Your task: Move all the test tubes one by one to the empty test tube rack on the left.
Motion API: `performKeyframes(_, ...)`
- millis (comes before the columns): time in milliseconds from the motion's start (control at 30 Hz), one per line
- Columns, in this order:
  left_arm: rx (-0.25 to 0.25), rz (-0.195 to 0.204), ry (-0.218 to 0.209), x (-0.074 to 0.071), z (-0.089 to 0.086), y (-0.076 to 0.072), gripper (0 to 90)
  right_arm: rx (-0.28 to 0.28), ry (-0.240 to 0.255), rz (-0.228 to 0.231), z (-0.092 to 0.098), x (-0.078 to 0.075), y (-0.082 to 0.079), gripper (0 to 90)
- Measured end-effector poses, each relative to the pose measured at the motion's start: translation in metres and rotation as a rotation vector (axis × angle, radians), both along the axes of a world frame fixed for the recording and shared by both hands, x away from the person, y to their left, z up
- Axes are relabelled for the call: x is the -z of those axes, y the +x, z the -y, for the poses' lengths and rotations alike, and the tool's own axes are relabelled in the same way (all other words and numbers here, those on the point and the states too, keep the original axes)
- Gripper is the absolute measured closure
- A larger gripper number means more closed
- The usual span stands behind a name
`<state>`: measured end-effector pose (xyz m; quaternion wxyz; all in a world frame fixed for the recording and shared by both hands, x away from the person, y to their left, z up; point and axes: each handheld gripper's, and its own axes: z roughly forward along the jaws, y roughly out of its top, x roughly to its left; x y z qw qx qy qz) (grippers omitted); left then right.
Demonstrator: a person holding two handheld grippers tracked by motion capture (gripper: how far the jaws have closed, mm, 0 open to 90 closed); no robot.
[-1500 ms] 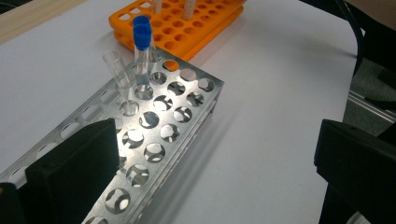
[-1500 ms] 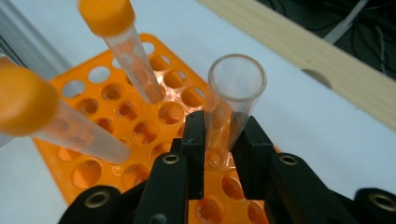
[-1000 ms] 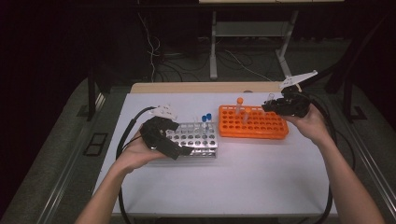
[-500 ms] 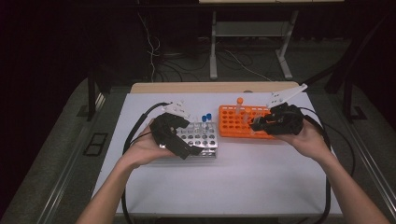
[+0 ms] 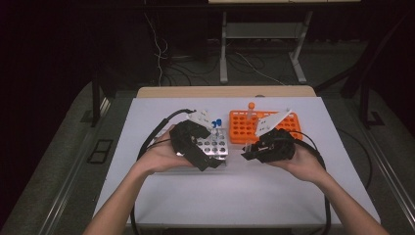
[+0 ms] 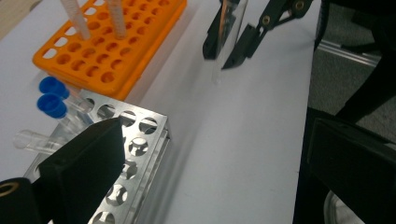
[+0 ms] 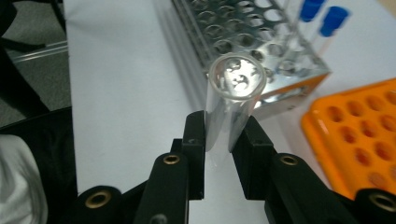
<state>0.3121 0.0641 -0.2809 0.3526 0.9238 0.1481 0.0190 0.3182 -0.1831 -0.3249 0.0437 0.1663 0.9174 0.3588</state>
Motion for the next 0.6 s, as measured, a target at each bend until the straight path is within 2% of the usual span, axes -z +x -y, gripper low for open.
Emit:
performKeyframes(267, 0.09, -0.004, 0.038, 0.001, 0.017, -0.005, 16.5, -0.075, -0.017, -0.022, -0.025, 0.01, -0.014, 74.8)
performKeyframes(467, 0.149, -0.01, 0.056, 0.004, 0.023, -0.006, 29.6, -0.106, -0.02, -0.034, -0.037, 0.013, -0.022, 74.7)
performKeyframes(600, 0.182, -0.025, 0.058, 0.006, 0.025, -0.007, 41.9, -0.122, -0.015, -0.038, -0.044, 0.014, -0.026, 74.8)
